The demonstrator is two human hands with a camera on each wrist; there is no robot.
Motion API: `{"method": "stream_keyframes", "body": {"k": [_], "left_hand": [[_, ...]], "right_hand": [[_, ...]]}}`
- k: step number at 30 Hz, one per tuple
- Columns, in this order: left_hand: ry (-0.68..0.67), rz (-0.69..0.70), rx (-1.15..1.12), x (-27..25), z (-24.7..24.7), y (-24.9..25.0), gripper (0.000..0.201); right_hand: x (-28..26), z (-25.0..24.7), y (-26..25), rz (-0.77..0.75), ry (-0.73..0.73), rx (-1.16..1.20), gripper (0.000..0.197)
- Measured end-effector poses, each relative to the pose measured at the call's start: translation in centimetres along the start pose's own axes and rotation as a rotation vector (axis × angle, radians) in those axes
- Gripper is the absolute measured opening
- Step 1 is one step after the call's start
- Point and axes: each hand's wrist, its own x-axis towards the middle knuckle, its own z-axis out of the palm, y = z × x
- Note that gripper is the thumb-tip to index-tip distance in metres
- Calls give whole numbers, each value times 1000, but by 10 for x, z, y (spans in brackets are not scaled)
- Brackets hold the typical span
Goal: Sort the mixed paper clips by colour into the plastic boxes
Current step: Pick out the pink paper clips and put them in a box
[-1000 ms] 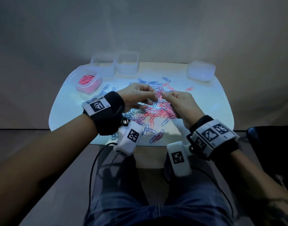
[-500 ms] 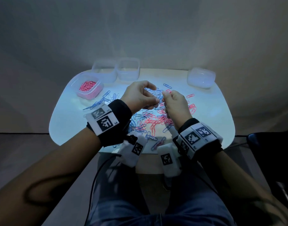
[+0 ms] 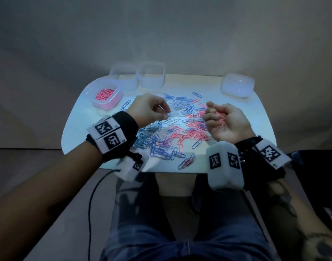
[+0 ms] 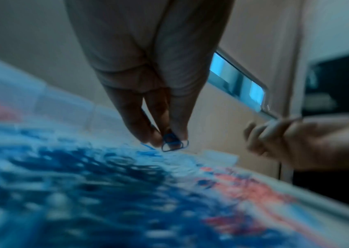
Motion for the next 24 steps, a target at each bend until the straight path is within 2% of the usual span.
{"method": "stream_keyframes", "body": {"k": [2,5,6,8,11,14,17,20,21,24], "left_hand": [[92,47,298,2,-2,0,18],[221,114,424,3,-6,9,30],[210,153,446,3,-4,12,30],[59,205,506,1,7,17,27],[-166,164,609,3,29,22,30],[-168,130,719,7,41,24,33],[-165,123,764,6,47,25,33],[-189,96,684,4,49,23,28],[-195,90,645,3,49,23,25],[-206,97,583,3,49,24,18]], "right_hand": [[-4,-11,-7,-13,-19,66,48],[-12,-26,-12,-58,-21,87,54],[-14,-28,-11,-70,-11,88,55],[-17,-28,-6,-88,33,70,48],[-21,-22,1,-111,128,0,36],[-24,-18,3,-120,190,-69,5],[-26,-18,1,-130,217,-70,6],[-25,-19,1,-127,244,-58,24],[-25,-19,2,-124,246,-60,24],[-26,-15,7,-125,222,-69,5]]}}
